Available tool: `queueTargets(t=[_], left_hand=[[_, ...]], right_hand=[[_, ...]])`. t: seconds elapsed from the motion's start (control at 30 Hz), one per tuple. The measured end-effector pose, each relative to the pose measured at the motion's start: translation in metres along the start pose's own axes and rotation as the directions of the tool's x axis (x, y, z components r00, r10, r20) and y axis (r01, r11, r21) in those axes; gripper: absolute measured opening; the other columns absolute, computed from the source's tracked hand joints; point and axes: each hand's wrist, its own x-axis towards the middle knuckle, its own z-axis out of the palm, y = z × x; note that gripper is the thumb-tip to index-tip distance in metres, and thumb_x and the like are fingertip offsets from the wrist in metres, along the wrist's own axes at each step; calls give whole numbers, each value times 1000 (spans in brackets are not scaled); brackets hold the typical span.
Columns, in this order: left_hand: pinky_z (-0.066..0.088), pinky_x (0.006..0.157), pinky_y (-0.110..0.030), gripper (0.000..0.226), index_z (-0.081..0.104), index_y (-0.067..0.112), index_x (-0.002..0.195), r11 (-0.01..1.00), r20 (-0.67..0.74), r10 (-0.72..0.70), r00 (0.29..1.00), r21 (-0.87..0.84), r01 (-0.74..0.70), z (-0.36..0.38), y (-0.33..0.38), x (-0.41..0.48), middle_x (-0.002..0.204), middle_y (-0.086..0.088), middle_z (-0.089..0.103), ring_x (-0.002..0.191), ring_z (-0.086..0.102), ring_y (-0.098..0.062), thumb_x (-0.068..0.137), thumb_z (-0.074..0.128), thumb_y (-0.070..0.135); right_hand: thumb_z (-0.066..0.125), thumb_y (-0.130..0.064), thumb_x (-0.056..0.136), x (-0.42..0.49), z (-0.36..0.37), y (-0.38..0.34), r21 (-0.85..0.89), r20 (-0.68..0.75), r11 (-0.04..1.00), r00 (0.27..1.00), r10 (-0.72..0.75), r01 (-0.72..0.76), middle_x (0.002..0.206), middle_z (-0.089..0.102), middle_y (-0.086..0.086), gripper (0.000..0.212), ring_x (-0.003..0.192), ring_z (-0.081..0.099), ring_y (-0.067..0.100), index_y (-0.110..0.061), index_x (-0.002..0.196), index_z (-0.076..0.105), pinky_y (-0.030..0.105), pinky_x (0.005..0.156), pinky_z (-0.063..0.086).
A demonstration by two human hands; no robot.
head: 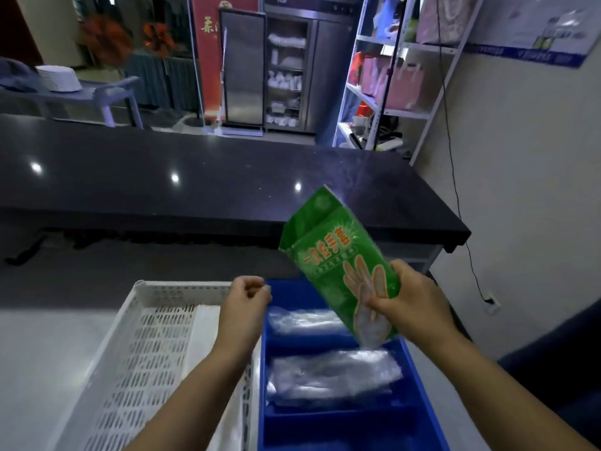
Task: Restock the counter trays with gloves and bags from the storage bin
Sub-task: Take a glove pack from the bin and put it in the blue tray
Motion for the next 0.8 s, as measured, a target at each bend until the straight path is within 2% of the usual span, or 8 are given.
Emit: queueTargets(t=[0.07, 0.1, 0.17, 0.27, 0.33, 0.47, 0.67, 0.8], left_hand=[[48, 80, -34, 14, 58, 28, 85, 956, 188, 53, 981, 273, -104, 19, -12, 3, 88, 2, 66, 88, 63, -22, 83, 62, 15], [48, 82, -32, 12, 59, 27, 92, 894, 289, 60, 955, 410, -180, 30, -18, 4, 95, 3, 66, 93, 62, -20, 83, 60, 19], [44, 87, -31, 27, 59, 24, 112, 687, 464, 46, 885, 628, -365, 51, -27, 9, 113, 0, 62, 106, 57, -21, 86, 55, 24], [39, 91, -36, 38, 53, 21, 127, 425, 590, 1, 808, 731, -534, 80, -32, 19, 125, -8, 55, 117, 47, -28, 89, 47, 23], [39, 90, -37, 41, 53, 17, 128, 343, 595, -22, 804, 760, -552, 97, -34, 27, 126, -11, 55, 116, 47, -31, 88, 50, 25], [41, 89, -36, 47, 51, 13, 125, 278, 579, -156, 801, 803, -527, 122, -45, 37, 126, -12, 53, 115, 50, -32, 83, 60, 32], [41, 90, -39, 48, 49, 12, 124, 167, 433, -238, 869, 900, -403, 135, -52, 38, 127, -12, 48, 114, 49, -33, 81, 64, 28], [40, 89, -35, 41, 52, 11, 118, 79, 378, -268, 886, 925, -371, 138, -50, 38, 121, -12, 60, 113, 52, -30, 81, 64, 24]], right_hand=[[75, -47, 67, 15, -12, 11, -58, -66, 998, 998, -11, 7, 60, 59, -13, 33, 57, 54, 1, -29, 73, 49, 26, 45, 35], [76, -45, 66, 21, -17, 15, -82, -79, 997, 997, -15, 8, 59, 57, -14, 33, 56, 53, 1, -28, 73, 48, 24, 44, 33], [78, -40, 65, 32, -25, 24, -123, -82, 992, 996, -23, 13, 60, 54, -18, 34, 57, 53, 1, -28, 73, 48, 22, 44, 32], [80, -37, 64, 42, -31, 36, -168, -72, 985, 996, -44, 31, 60, 50, -21, 36, 56, 46, -7, -31, 74, 46, 20, 44, 28], [80, -38, 65, 47, -33, 44, -172, -57, 984, 997, -59, 49, 60, 52, -21, 36, 56, 46, -7, -30, 75, 47, 20, 44, 28], [79, -39, 66, 55, -37, 59, -190, -31, 978, 995, -93, 85, 61, 52, -20, 36, 57, 46, -7, -31, 78, 45, 20, 44, 27], [77, -41, 68, 66, -47, 79, -174, 9, 977, 993, -121, 120, 63, 57, -17, 35, 57, 50, -6, -30, 77, 46, 21, 43, 29], [77, -40, 69, 73, -50, 87, -173, 35, 976, 991, -128, 132, 65, 58, -16, 34, 58, 53, 1, -30, 78, 47, 23, 44, 34]])
